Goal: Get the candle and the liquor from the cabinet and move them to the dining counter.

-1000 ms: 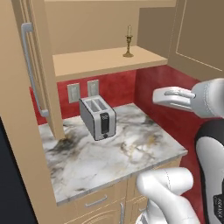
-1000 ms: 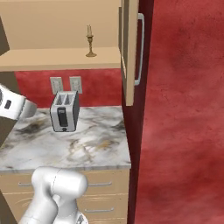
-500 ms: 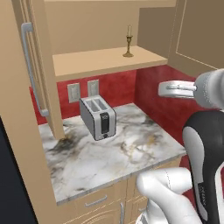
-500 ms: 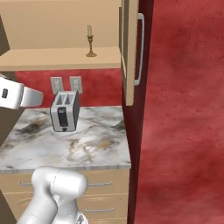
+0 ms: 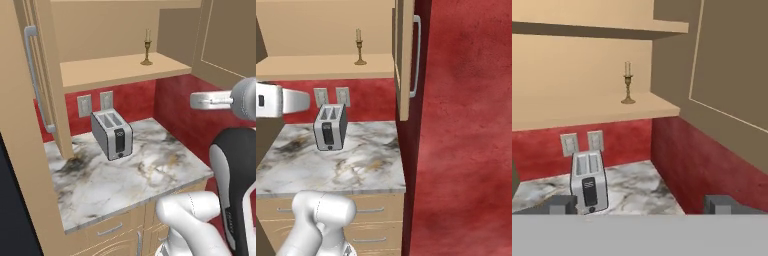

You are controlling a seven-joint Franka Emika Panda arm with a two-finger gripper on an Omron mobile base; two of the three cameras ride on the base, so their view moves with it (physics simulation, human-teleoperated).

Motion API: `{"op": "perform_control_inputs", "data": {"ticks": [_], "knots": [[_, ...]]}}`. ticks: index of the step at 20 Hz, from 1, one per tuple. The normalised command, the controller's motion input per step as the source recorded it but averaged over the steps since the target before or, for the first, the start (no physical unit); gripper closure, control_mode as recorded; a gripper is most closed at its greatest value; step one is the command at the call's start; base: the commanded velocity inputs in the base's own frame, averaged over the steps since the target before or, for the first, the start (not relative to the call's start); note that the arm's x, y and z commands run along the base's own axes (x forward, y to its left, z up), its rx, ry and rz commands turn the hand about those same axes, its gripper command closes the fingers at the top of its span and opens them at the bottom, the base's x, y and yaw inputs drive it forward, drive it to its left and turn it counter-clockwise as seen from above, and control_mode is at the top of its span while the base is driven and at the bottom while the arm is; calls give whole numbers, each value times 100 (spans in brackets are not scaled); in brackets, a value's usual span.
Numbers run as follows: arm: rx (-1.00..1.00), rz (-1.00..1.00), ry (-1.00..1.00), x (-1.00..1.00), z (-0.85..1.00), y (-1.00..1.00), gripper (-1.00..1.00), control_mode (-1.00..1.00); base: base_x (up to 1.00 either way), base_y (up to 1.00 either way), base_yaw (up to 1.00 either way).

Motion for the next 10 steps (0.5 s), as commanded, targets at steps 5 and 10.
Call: {"op": "perform_control_inputs", "data": {"ticks": [5,10], "knots": [[-8,0,-28,17,0,-1,-100,-100,0,0,0],[-3,0,-14,34,8,0,-100,-100,0,0,0]]}}
